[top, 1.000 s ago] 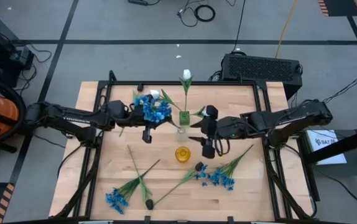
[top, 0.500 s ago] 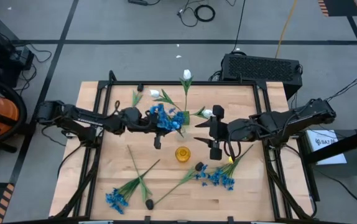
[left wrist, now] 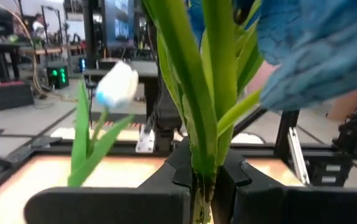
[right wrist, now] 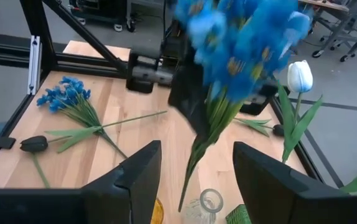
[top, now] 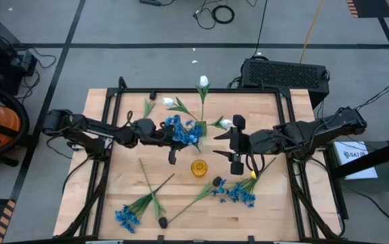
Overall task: Sort flowers into vase by color
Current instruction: Put the top left blue flowers into the transparent vase
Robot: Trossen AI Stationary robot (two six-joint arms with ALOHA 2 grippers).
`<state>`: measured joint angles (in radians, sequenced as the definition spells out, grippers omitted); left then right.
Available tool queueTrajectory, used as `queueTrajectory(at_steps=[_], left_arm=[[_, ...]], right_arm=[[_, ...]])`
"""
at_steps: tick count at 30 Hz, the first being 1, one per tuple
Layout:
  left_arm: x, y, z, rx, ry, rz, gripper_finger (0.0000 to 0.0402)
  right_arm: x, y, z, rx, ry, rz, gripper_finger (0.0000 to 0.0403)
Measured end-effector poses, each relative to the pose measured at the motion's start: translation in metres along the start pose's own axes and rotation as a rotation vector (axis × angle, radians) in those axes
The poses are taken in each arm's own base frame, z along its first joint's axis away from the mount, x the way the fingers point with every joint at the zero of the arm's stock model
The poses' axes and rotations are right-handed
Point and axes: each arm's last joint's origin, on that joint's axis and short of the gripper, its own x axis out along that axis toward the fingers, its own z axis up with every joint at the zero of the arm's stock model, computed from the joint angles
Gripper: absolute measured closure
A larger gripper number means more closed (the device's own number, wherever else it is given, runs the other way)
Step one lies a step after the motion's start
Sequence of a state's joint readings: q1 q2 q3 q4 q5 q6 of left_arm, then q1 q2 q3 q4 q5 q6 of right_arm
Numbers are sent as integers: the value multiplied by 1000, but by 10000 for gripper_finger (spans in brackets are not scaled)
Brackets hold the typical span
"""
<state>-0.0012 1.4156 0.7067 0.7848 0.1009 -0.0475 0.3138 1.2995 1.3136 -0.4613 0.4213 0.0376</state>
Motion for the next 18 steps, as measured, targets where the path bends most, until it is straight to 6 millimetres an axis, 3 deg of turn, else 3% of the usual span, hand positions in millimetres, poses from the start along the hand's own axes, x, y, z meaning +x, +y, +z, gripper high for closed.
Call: queueTrajectory(at_steps=[18], left_arm=[[-8,26,9,-13,-22,133,377]], right_arm=[[-20,4,-2,25,19,38,211]])
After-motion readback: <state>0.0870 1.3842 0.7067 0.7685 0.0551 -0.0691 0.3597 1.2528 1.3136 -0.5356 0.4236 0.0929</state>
